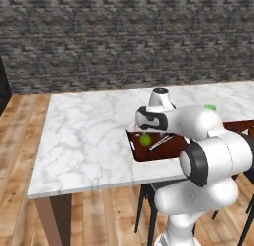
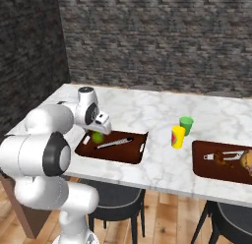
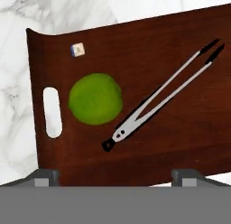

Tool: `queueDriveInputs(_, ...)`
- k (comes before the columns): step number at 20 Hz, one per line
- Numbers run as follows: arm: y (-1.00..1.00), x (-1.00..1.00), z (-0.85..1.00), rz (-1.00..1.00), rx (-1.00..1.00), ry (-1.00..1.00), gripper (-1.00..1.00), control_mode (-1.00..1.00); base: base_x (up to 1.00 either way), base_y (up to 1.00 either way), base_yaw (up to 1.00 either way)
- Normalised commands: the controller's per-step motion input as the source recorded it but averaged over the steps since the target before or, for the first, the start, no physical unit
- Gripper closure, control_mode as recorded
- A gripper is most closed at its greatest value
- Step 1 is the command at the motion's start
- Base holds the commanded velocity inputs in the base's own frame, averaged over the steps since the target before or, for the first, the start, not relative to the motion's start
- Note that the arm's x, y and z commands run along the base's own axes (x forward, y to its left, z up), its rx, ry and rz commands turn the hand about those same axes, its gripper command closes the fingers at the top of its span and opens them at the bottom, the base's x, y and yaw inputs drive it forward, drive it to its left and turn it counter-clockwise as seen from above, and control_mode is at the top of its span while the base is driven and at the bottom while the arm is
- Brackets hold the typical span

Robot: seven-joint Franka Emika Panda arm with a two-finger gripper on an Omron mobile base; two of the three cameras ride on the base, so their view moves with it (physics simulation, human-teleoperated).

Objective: Gather the mushroom and lime from the fridge and place them on a tray on the dining counter. Then gather the chicken drumsticks from the fridge and place them on the other tray.

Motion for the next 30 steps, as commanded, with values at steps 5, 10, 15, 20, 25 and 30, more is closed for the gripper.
queueDriveInputs(5, 0.13, -0.72, 0.47, 0.00, 0.00, 0.00, -1.00, -1.00, 0.00, 0.00, 0.00)
queueDriveInputs(10, 0.29, -0.94, 0.34, 0.00, 0.00, -0.01, -1.00, -1.00, 0.00, 0.00, 0.00)
queueDriveInputs(15, 0.19, -1.00, 0.19, 0.01, 0.00, -0.06, -1.00, -1.00, 0.00, 0.00, 0.00)
queueDriveInputs(20, 0.00, -1.00, 0.16, 0.13, -0.01, -0.14, -1.00, -1.00, 0.00, 0.00, 0.00)
queueDriveInputs(25, 0.00, -1.00, 0.01, 0.06, 0.00, -0.12, -1.00, -1.00, 0.00, 0.00, 0.00)
queueDriveInputs(30, 0.00, -0.54, -0.12, -0.01, 0.00, 0.00, -1.00, -1.00, 0.00, 0.00, 0.00)
